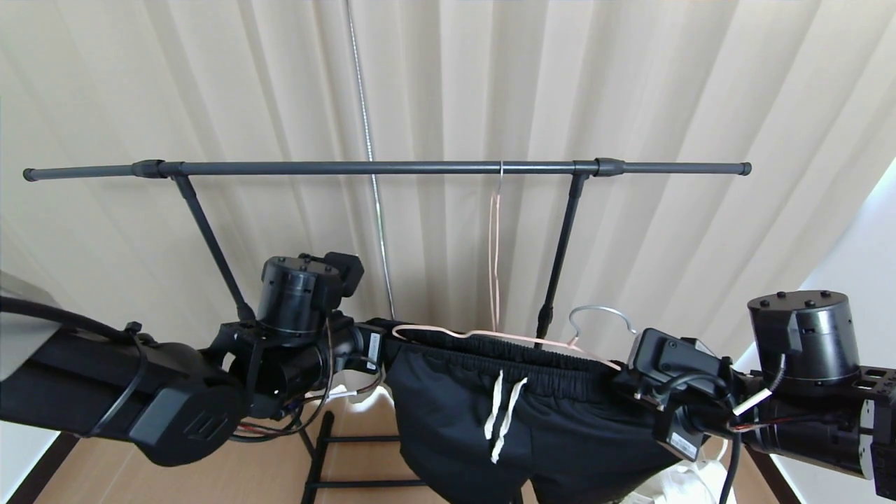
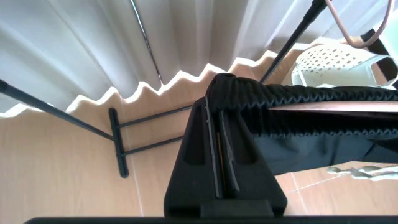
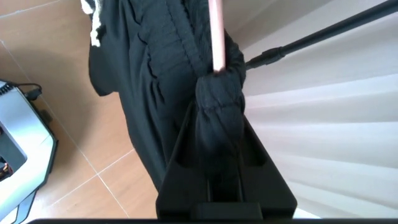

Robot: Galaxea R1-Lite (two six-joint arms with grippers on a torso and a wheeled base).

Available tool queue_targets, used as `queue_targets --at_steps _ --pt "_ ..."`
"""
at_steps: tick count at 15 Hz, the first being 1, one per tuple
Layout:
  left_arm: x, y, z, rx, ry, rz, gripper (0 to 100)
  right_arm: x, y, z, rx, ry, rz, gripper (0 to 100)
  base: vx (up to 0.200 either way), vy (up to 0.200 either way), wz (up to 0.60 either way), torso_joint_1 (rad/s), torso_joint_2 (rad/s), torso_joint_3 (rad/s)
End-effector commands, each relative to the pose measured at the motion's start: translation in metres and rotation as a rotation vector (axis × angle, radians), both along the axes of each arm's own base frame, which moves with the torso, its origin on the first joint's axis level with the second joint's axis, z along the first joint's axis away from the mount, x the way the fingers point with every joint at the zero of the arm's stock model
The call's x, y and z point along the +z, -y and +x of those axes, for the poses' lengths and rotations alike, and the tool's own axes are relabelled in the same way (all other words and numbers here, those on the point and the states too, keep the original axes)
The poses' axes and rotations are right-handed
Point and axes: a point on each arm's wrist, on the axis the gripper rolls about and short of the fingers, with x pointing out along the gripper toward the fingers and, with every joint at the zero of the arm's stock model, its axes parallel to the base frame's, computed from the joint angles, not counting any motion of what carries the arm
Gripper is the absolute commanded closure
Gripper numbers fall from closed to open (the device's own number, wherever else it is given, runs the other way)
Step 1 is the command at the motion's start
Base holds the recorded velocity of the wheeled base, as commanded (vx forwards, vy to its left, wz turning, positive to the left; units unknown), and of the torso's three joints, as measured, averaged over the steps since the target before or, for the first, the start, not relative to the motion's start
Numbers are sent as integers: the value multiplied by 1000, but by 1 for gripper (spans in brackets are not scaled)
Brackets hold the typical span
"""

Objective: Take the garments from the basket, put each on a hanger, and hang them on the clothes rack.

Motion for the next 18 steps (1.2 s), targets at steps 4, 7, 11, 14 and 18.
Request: queue_targets --at_steps 4,7,11,14,18 --pt "56 15 8 1 -1 53 100 -9 -3 5 2 -22 -11 100 0 0 0 0 0 0" --pt "66 20 7 -9 -22 71 100 -15 -4 9 -1 -42 -19 100 0 0 0 0 0 0" --pt "90 36 -3 -47 -18 83 100 -24 -6 16 -8 -72 -35 100 0 0 0 0 0 0" --pt "116 39 -16 -67 -25 99 100 -30 -9 24 -23 -59 -39 100 0 0 0 0 0 0" --pt "133 39 -28 -86 -27 102 100 -38 -13 34 -32 -31 -31 100 0 0 0 0 0 0"
